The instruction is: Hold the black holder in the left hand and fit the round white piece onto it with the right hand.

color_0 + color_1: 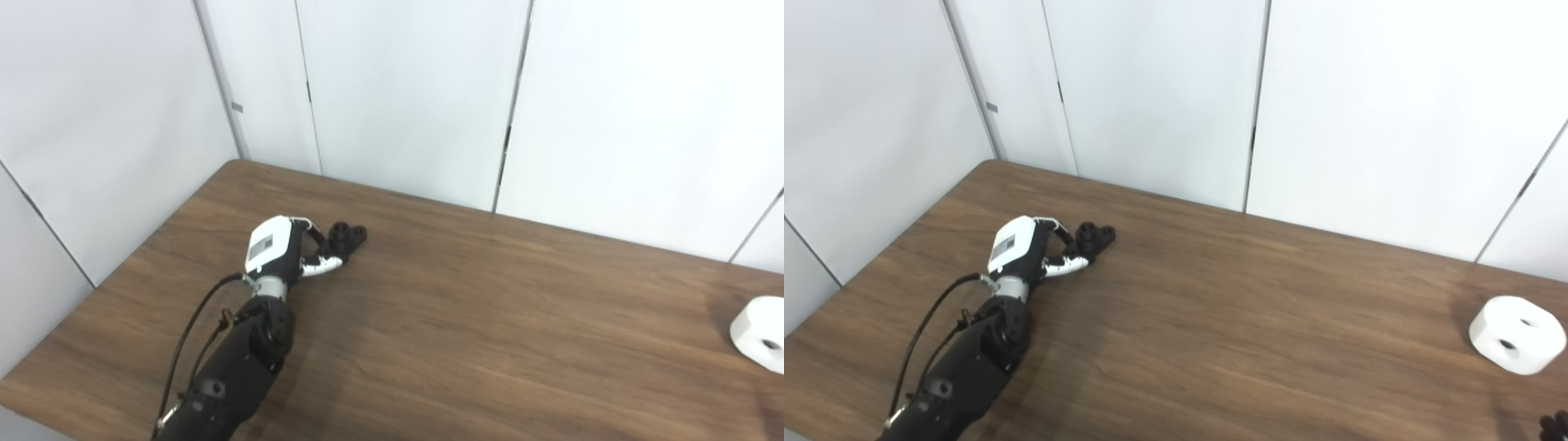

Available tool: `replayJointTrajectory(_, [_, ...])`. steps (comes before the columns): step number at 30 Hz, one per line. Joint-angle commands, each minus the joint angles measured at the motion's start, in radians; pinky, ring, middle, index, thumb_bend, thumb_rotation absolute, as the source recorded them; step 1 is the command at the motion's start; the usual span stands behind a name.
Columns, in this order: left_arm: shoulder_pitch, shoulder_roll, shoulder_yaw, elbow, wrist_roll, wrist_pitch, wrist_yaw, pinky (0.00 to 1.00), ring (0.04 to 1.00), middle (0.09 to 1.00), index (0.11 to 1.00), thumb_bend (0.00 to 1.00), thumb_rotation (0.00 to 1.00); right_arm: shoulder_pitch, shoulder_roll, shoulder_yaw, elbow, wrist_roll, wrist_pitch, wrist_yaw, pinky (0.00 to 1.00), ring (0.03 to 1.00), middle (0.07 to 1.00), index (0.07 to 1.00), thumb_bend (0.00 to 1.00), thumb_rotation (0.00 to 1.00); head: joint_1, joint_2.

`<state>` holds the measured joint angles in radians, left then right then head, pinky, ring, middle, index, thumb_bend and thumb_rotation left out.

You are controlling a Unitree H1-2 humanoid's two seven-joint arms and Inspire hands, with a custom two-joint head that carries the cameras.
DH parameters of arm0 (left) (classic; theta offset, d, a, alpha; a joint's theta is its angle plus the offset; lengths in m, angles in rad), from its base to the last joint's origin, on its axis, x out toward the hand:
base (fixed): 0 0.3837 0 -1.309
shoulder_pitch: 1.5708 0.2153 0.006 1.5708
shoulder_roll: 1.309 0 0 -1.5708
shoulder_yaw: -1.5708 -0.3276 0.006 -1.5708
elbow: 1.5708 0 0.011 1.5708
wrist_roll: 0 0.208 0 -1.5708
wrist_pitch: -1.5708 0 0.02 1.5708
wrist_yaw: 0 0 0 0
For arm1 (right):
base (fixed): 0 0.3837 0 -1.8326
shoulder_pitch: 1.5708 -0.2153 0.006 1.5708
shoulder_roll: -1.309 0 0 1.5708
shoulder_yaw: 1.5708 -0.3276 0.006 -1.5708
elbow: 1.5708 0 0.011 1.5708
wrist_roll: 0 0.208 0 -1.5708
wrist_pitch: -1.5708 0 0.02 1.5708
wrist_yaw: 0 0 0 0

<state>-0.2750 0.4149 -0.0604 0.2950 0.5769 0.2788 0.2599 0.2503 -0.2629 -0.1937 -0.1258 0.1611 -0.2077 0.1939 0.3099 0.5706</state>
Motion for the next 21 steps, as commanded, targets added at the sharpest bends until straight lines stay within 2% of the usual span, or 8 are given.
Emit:
replayJointTrajectory(1, [0.013,-0.009,-0.014,-0.047,-0.003,-0.005,-0.025,0.92,0.889,0.789,0.487,0.52,0.06,0.031,0.051,0.036,0.051,0.01,-0.005,-0.003,1.0,0.988,0.971,0.981,0.63,1.0,-0.007,0.003])
replayJointTrajectory(6, [0.055,-0.037,-0.035,-0.129,-0.001,0.013,-0.065,0.87,0.894,0.802,0.487,0.52,0.06,0.031,0.055,0.039,0.047,0.001,-0.002,-0.009,1.0,0.976,0.961,0.977,0.63,1.0,-0.019,0.008])
replayJointTrajectory(14, [0.11,-0.067,-0.064,-0.234,-0.034,-0.009,-0.132,0.84,0.9,0.812,0.488,0.52,0.06,0.038,0.07,0.051,0.021,-0.035,0.013,-0.027,1.0,0.967,0.949,0.972,0.64,1.0,-0.067,0.025])
replayJointTrajectory(17, [0.127,-0.064,-0.099,-0.266,-0.009,-0.01,-0.166,0.83,0.899,0.817,0.49,0.52,0.06,0.04,0.074,0.058,0.011,-0.036,0.013,-0.027,1.0,0.976,0.956,0.974,0.63,1.0,-0.1,0.037])
replayJointTrajectory(21, [0.157,-0.077,-0.136,-0.306,-0.01,-0.047,-0.193,0.85,0.894,0.822,0.489,0.52,0.06,0.039,0.082,0.067,0.007,-0.041,-0.002,-0.028,1.0,0.972,0.95,0.967,0.59,1.0,-0.144,0.051])
